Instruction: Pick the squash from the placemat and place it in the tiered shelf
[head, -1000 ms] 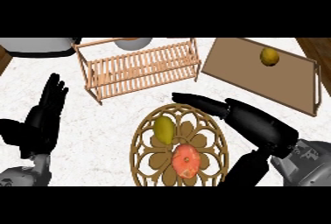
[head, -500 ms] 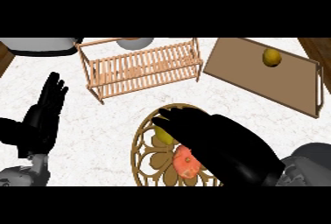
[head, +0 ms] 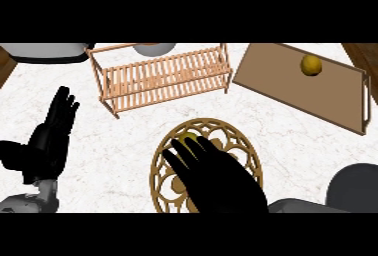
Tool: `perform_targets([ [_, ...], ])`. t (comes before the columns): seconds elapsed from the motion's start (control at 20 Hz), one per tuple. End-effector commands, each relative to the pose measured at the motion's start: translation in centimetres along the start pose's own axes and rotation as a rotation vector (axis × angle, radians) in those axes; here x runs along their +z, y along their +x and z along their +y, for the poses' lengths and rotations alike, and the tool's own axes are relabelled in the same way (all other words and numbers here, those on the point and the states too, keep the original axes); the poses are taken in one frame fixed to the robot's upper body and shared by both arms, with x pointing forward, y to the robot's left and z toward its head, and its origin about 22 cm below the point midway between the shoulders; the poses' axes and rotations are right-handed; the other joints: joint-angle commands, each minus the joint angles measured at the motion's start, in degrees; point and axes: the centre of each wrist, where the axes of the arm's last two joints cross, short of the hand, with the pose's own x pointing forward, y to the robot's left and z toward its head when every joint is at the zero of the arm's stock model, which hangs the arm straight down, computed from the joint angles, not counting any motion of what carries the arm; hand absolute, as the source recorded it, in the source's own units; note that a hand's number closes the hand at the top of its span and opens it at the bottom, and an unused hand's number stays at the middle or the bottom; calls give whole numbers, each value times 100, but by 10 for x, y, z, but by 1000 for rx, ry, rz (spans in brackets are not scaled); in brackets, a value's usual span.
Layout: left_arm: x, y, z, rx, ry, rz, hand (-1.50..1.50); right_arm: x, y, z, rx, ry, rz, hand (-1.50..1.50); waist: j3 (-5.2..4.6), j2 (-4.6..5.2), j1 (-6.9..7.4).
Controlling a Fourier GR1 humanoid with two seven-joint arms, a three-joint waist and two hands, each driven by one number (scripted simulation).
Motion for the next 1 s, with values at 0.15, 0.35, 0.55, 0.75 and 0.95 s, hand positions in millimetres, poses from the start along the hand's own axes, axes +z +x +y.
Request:
perform_targets([
  [0.15,4,3,7,-3,-1,5,0,-12,-2,23,125,44,199,-150,4,6,8],
  [0.35,-7,-8,-4,0,22,2,0,-5,-18,20,73,9,178,-150,6,17,-23],
  [0.55,10,11,7,-6,-7,-2,0,-28,-35,36,64,40,184,-150,8,16,26],
  [0.75,-13,-8,13,2,-3,8,0,-33,-31,57,80,56,164,-150,6,26,-7],
  [0.95,0,16,7,-16,-1,-7,0,-30,-24,60,86,51,174,-150,8,15,10],
])
